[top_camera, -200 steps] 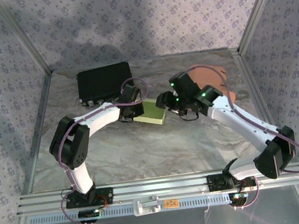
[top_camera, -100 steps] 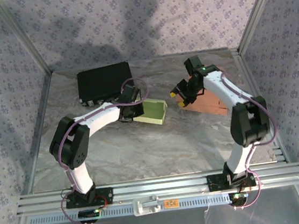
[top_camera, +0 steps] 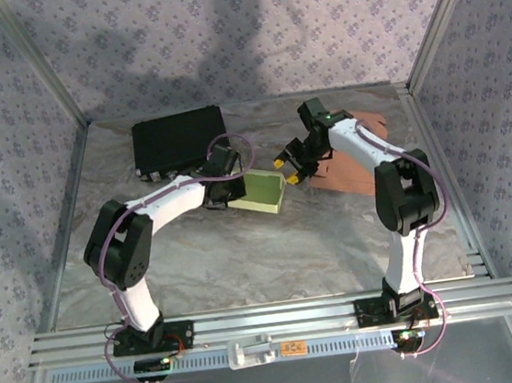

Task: Fold the paper box

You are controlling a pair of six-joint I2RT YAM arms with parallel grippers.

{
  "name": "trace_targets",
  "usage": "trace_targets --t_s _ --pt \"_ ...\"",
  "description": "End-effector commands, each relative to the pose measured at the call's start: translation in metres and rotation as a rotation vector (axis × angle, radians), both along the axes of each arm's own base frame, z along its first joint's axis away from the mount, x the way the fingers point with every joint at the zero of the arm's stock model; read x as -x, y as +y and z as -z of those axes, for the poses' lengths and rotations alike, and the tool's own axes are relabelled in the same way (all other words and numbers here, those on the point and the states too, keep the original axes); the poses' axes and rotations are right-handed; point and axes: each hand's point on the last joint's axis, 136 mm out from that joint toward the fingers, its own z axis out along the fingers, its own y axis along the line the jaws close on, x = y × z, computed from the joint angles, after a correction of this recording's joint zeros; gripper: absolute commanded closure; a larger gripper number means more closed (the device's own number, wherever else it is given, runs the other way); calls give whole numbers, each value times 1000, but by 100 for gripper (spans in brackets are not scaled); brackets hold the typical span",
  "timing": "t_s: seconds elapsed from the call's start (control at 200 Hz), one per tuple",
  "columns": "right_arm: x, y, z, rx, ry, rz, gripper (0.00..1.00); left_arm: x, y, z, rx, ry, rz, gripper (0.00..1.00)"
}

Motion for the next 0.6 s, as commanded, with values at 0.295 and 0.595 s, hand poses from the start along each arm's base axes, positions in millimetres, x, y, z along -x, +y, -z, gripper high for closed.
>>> trace_targets --t_s 0.295,0.595 --pt "27 22 18 17 34 -74 61 46 20 15 -17 92 -1 83" --pt "27 17 19 51 18 -85 63 64 17 -10 50 97 -6 69"
